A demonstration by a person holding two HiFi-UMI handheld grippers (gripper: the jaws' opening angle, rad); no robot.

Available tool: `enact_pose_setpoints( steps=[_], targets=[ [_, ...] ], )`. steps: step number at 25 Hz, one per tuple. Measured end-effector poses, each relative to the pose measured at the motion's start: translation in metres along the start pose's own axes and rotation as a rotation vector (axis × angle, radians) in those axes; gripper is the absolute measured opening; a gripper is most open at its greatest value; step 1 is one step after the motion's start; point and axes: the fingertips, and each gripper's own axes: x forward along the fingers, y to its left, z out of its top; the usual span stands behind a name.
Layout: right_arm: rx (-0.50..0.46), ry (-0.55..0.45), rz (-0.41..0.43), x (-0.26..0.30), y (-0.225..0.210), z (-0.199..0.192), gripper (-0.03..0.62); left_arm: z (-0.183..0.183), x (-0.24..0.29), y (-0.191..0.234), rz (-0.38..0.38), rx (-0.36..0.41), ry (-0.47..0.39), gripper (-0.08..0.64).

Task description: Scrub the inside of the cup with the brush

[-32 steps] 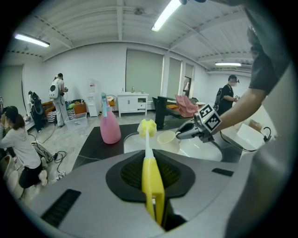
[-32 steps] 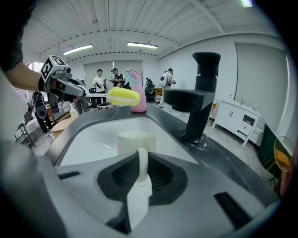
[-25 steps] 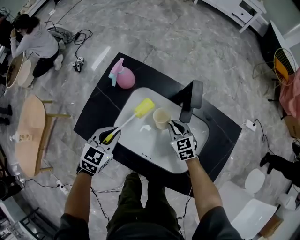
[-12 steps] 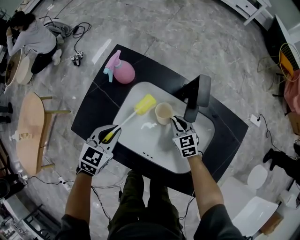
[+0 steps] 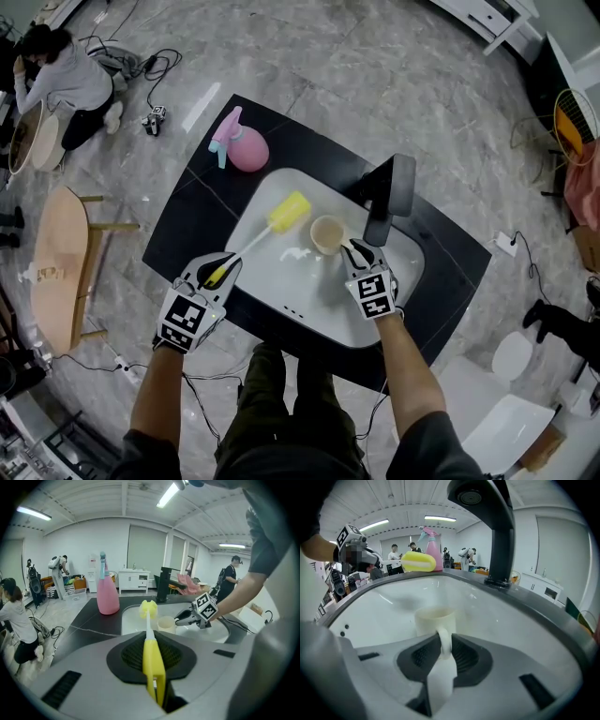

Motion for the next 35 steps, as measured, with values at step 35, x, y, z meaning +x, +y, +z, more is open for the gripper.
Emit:
enact_pose_setpoints(
  steps=[35],
  targets=[
    [-0.131,0.156,0.043,-0.069,-0.014,0.017,0.152,0.038,-0.041,-0.014,0.024,0.01,-0.053,0.034]
  ],
)
